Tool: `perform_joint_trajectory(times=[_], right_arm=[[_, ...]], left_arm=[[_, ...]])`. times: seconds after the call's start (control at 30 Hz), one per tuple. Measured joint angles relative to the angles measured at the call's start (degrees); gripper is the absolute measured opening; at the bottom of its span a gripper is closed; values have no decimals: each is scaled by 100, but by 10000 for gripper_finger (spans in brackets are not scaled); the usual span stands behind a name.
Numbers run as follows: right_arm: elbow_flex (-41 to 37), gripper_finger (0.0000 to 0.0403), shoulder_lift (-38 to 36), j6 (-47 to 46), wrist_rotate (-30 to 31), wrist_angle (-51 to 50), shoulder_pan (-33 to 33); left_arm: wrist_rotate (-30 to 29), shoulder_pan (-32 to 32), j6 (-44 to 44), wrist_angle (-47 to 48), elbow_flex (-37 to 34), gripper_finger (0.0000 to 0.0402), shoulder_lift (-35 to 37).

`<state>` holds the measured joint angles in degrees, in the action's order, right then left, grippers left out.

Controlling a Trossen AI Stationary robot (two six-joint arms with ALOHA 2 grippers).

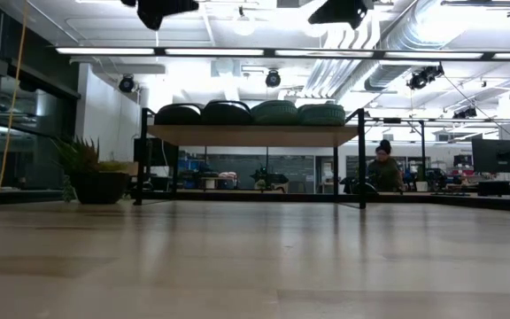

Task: Pick and place slides into the shelf
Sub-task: Return to Home Position

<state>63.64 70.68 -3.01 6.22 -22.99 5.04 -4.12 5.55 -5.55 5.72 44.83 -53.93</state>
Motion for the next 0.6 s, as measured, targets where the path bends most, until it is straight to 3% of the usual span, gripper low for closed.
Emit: perform_joint_trajectory(times=[0.27, 0.6], right_arm=[[-781, 281, -1230, 100, -349, 340, -30], [-1479, 281, -2531, 1, -374, 412, -2]], left_arm=[[758, 488, -50, 18, -34, 184, 19], [808, 725, -115, 247, -30, 184, 248]])
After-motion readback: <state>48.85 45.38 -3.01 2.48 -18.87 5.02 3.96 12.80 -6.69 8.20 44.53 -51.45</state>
